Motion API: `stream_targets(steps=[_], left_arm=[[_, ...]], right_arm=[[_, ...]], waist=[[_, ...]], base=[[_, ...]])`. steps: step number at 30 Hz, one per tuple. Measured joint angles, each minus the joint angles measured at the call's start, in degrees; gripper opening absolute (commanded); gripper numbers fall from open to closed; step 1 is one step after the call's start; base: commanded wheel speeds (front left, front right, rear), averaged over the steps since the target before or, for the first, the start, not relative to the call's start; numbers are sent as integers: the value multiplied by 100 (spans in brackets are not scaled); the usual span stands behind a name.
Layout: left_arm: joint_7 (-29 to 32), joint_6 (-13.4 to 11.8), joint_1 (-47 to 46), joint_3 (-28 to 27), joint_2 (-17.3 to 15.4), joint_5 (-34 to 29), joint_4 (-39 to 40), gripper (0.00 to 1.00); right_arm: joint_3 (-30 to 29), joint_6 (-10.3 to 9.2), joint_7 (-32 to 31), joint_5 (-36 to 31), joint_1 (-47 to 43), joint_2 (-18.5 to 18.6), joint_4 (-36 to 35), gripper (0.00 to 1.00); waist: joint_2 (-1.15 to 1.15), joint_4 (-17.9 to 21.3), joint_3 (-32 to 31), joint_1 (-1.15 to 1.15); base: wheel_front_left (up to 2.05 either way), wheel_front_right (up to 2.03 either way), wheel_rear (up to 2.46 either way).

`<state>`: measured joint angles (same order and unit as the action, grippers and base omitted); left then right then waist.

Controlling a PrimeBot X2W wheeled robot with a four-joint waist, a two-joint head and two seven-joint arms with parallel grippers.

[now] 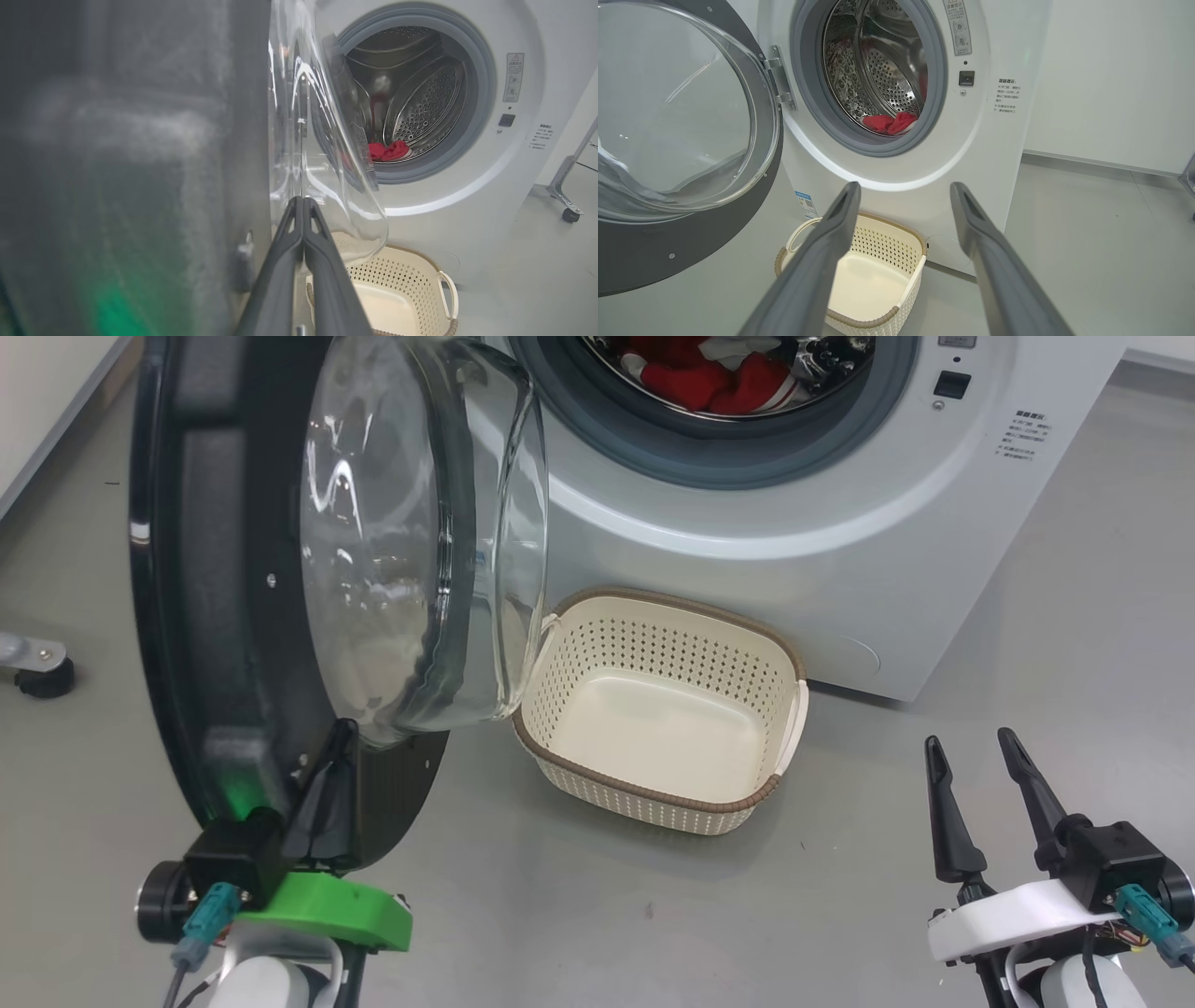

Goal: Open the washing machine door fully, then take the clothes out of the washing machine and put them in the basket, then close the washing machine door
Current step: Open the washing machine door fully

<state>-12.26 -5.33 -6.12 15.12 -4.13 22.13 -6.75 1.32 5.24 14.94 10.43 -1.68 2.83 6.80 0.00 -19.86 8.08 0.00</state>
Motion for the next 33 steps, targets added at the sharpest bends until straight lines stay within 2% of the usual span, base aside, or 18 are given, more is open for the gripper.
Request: stream_targets(steps=[22,33], left_arm=[[-193,-90,-48,-1336,-225,218,-393,0],[-201,-92,-480,-1922,-355,369,-742,0]], right_arm=[[-15,67,0,-51,5,-10,-25,100],[-54,75,0,-104,125,-8,-92,100]], waist=[[0,179,114,0],[0,269,353,0]], base=[[0,0,0],[0,0,0]])
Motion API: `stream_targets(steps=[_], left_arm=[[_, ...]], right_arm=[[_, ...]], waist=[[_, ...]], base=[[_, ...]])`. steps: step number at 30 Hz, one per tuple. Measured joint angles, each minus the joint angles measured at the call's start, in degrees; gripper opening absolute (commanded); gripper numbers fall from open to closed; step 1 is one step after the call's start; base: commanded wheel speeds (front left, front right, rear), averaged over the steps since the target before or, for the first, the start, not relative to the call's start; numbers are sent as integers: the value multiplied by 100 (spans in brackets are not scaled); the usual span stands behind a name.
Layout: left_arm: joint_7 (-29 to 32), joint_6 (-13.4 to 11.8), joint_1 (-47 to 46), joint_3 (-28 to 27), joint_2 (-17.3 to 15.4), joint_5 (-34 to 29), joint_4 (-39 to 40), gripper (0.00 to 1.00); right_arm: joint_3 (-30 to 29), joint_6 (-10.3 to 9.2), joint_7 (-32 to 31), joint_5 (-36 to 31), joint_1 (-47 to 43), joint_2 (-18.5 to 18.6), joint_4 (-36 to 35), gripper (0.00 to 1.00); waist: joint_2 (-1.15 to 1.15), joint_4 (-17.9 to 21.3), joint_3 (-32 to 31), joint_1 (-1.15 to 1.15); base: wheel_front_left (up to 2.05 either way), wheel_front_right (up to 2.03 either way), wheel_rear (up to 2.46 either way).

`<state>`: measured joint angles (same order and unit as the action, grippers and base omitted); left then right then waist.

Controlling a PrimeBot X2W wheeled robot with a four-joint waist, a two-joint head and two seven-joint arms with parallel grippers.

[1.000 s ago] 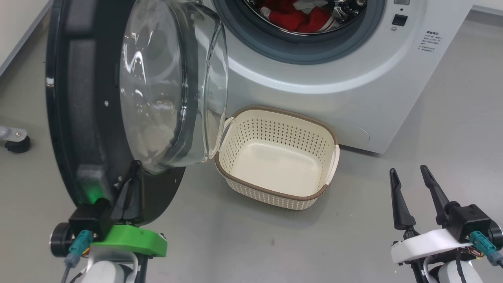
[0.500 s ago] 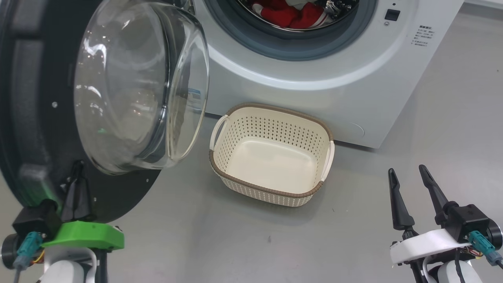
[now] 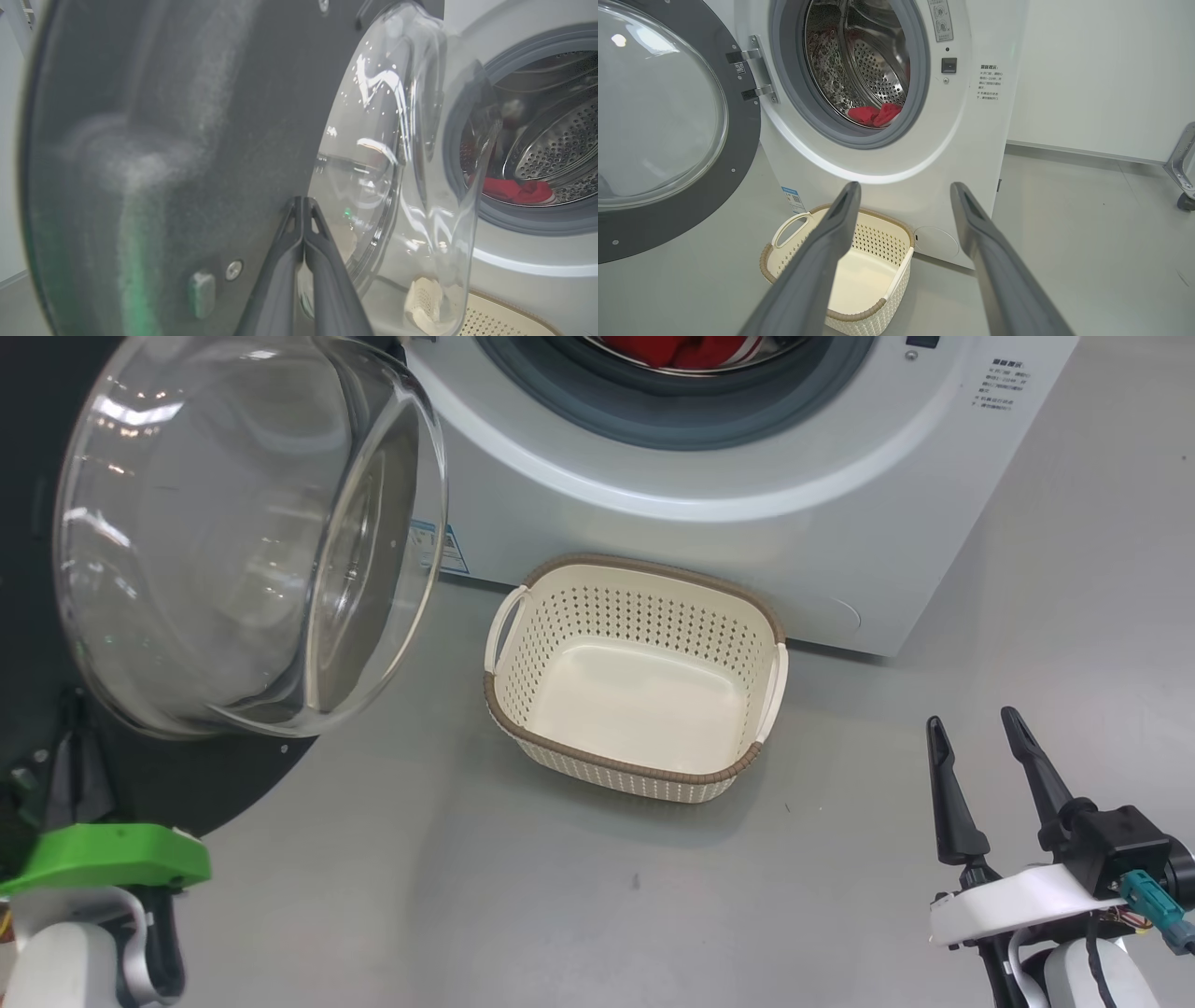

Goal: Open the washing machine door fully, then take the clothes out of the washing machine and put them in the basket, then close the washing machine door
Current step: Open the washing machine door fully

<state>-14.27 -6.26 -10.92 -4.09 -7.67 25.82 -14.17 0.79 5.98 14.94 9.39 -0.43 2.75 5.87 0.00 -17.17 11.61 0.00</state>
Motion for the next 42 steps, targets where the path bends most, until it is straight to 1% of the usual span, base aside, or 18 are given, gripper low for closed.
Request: stream_targets(steps=[7,15,17,23,29,37,42], left_arm=[[-1,-9,-233,-360,-51,51,-259,0],[-19,-9,-389,-635,-81,81,-511,0],[-19,-10,-421,-721,-86,81,-537,0],[-19,-26,-464,-803,-78,23,-555,0],[-19,-27,-458,-821,31,-120,-409,0],[-19,-25,-175,-706,352,-358,-33,0],[-19,11,-40,-611,424,-449,169,0]], right_arm=[[-43,1,0,-7,34,9,-7,100],[-62,12,0,-41,103,9,1,100],[-62,44,0,-42,119,9,1,100],[-58,44,0,-46,120,9,3,100],[-56,45,0,-47,133,8,13,100],[-55,49,0,-46,145,5,69,100],[-80,49,0,-46,143,5,70,100]], waist=[[0,36,123,0],[0,26,147,0],[0,22,148,0],[0,14,146,0],[0,16,128,0],[0,23,25,0],[0,12,-25,0]], base=[[0,0,0],[0,0,0],[0,0,0],[0,0,0],[0,0,0],[0,0,0],[0,0,0]])
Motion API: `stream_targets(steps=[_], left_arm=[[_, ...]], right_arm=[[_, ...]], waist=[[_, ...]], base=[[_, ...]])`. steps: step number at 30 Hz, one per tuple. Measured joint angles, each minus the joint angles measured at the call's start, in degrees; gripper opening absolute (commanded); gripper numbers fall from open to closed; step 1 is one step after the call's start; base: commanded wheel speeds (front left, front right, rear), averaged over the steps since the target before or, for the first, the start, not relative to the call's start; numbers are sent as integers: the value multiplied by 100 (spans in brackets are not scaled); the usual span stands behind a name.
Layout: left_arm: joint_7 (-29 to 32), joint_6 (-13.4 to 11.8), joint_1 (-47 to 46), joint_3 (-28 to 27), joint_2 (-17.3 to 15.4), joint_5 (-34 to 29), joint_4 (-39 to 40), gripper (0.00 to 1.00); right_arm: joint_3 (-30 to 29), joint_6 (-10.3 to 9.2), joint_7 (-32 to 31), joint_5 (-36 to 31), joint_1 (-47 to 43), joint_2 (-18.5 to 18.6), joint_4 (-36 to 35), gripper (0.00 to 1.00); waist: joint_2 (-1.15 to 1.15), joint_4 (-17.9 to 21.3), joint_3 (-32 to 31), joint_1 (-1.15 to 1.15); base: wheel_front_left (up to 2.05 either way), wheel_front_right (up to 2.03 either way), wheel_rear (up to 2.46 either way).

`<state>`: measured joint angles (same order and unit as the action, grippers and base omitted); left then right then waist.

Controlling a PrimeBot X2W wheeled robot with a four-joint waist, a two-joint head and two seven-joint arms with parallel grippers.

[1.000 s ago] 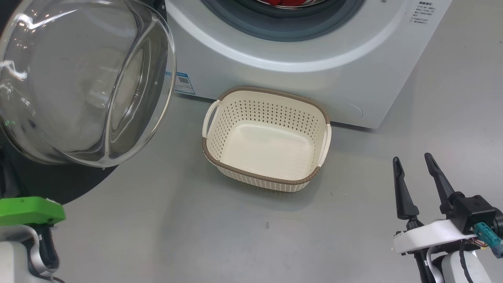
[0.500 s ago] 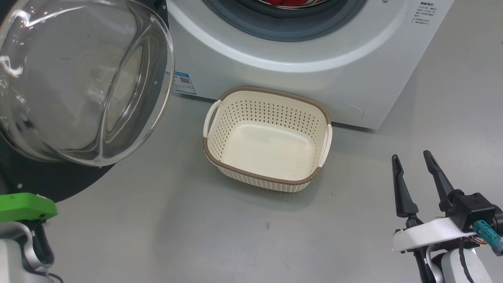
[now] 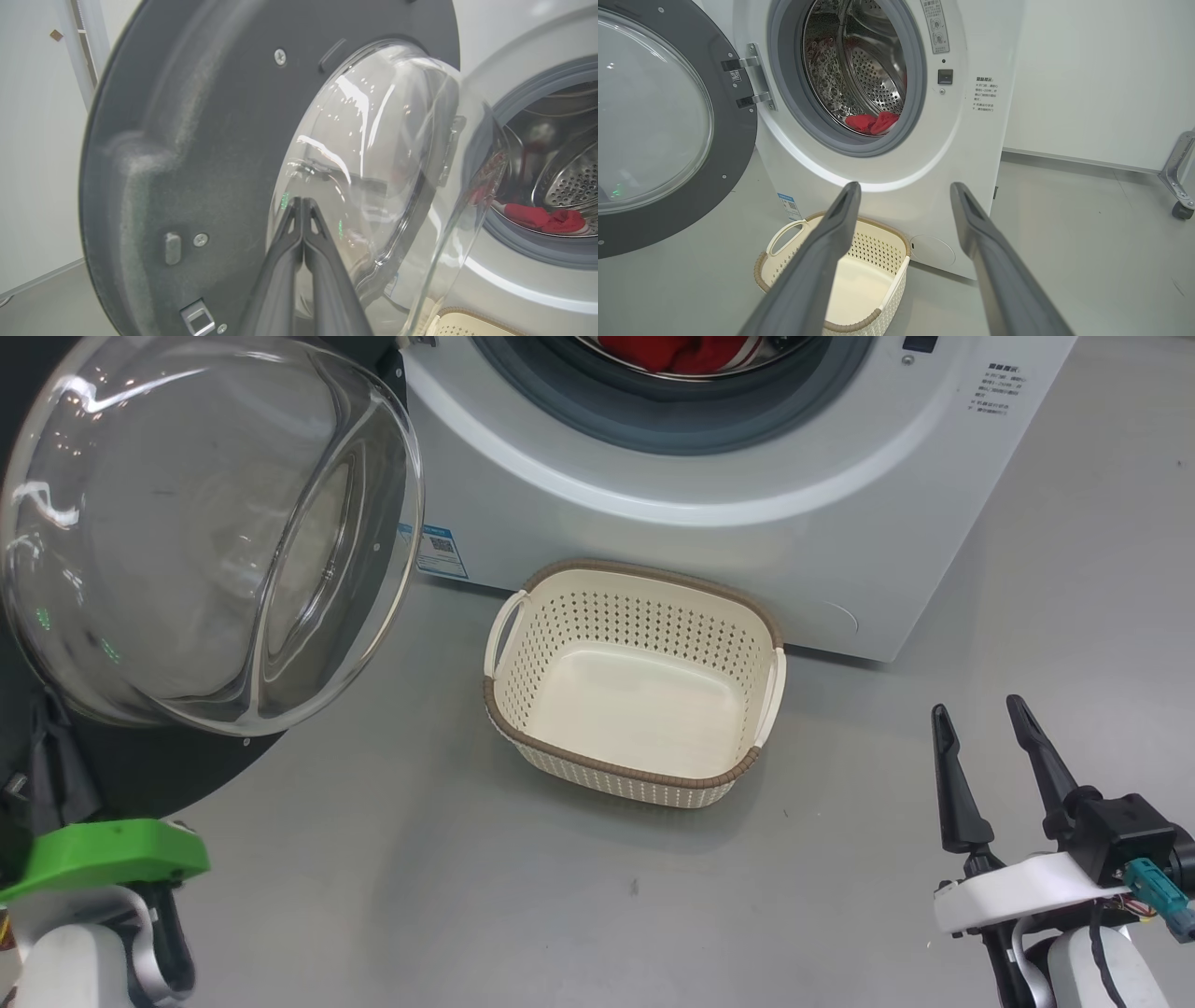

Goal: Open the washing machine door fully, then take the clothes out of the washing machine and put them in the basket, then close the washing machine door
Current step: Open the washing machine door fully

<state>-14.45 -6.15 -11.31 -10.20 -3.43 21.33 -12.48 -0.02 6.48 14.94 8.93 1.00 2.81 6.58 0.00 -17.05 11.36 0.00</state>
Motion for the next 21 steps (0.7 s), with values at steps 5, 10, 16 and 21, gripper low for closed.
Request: stream_targets(steps=[5,10,16,21], left_arm=[[0,145,238,243,43,-200,246,0],[0,249,503,538,79,-335,444,0],[0,403,785,915,90,-400,597,78],[0,539,977,1250,90,-498,678,100]], right_arm=[[45,1,0,0,-4,-4,21,100],[114,1,0,1,-18,-12,36,100],[192,2,0,10,-64,-23,48,100],[242,2,0,13,-158,-27,52,100]], waist=[[0,-5,-110,0],[0,25,-232,0],[0,105,-375,0],[0,214,-451,0]], base=[[0,0,0],[0,0,0],[0,0,0],[0,0,0]])
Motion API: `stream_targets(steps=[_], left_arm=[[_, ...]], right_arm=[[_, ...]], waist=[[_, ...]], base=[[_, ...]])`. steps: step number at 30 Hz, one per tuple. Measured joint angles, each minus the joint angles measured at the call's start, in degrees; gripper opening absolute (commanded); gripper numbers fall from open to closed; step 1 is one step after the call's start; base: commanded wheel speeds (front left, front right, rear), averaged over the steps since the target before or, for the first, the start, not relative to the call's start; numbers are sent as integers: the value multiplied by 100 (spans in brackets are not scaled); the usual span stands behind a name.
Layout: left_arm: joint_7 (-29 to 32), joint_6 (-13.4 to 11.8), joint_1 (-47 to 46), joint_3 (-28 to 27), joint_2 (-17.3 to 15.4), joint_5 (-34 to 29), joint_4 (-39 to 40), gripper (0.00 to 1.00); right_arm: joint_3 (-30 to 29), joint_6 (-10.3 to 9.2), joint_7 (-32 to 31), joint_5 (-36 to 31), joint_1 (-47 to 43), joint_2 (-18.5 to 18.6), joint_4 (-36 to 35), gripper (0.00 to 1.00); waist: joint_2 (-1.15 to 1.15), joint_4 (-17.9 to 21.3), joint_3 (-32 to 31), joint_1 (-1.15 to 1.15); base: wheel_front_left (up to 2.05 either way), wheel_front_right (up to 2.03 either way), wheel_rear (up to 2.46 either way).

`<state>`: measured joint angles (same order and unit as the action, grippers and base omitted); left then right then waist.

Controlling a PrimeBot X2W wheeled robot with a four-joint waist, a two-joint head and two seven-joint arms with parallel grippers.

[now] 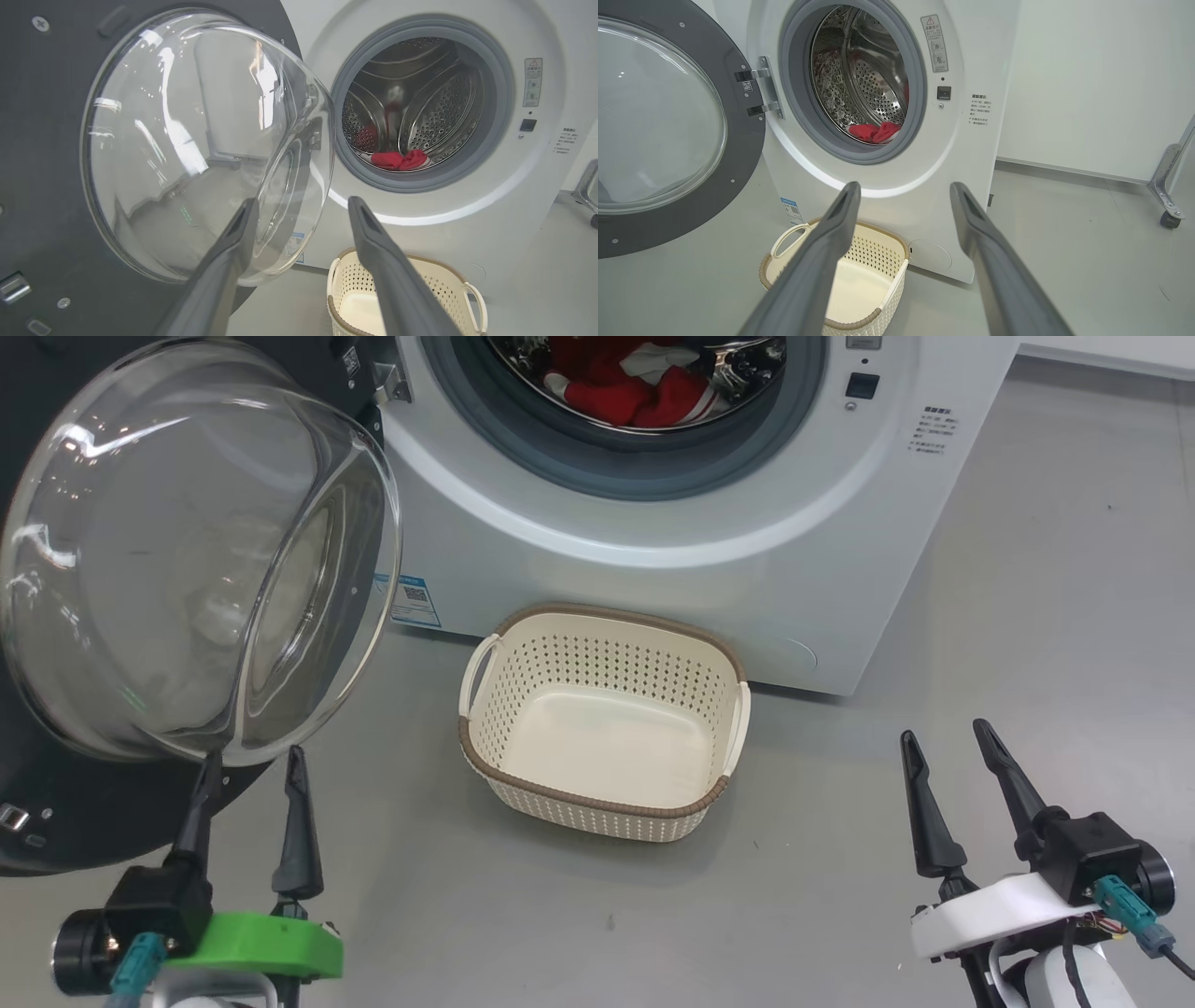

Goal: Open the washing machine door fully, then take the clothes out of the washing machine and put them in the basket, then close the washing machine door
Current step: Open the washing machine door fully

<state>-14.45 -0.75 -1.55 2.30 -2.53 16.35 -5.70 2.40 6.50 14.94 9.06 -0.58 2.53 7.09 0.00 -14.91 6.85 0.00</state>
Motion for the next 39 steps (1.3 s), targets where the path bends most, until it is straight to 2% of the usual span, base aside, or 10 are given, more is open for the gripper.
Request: stream_targets(steps=[17,28,39], left_arm=[[33,218,222,512,-11,-76,-32,100],[79,257,347,556,-12,-83,-44,100],[186,257,484,712,-13,-81,-48,100]], right_arm=[[236,-29,0,185,-58,-4,-99,100],[337,-263,0,313,-260,-9,-180,100],[307,-421,0,411,-541,-14,-274,100]], waist=[[0,712,-131,0],[0,1297,-229,0],[0,1591,-397,0]], base=[[0,0,0],[0,0,0],[0,0,0]])
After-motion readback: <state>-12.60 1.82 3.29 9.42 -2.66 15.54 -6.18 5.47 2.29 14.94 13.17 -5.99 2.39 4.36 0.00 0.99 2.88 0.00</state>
